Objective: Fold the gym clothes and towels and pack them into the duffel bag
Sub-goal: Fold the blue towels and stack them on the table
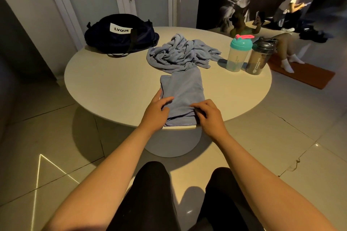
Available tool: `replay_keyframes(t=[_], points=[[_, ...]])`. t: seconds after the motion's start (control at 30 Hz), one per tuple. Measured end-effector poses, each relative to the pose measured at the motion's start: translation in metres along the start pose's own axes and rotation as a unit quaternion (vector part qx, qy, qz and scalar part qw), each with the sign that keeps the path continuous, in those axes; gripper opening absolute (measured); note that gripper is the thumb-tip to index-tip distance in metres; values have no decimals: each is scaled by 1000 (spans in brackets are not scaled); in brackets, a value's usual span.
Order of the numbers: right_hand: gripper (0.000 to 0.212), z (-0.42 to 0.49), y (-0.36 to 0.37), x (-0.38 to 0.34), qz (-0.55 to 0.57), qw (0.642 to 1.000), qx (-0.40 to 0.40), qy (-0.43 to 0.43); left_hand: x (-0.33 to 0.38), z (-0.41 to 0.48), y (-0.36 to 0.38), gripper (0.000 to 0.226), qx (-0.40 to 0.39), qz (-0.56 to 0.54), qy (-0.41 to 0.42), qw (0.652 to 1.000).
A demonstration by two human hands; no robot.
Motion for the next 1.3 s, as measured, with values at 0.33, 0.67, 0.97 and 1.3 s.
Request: replay_keyframes(t=[0.33, 0.67, 0.97, 1.3], points=[[21, -3, -3, -2, 51, 994, -62, 77, 5, -10, 11, 45, -28, 43, 94, 994], [24, -5, -3, -1, 72, 992, -55, 92, 8, -12, 8, 39, -33, -19, 40, 999], [39, 0, 10, -10, -98, 980, -158, 65, 2, -3, 19, 44, -28, 101, 18, 994], [27, 67, -20, -40, -222, 965, -46, 131, 3, 20, 7, 18, 70, -16, -24, 997]])
Point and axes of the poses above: each hand's wrist, its own z-axis towards the middle knuckle, its own y-axis out of the palm, x = y × z, the point moved 4 cm from there along z, towards the middle knuckle, and after that the axes turned 1 degree about -y, right-handed, at the moved point
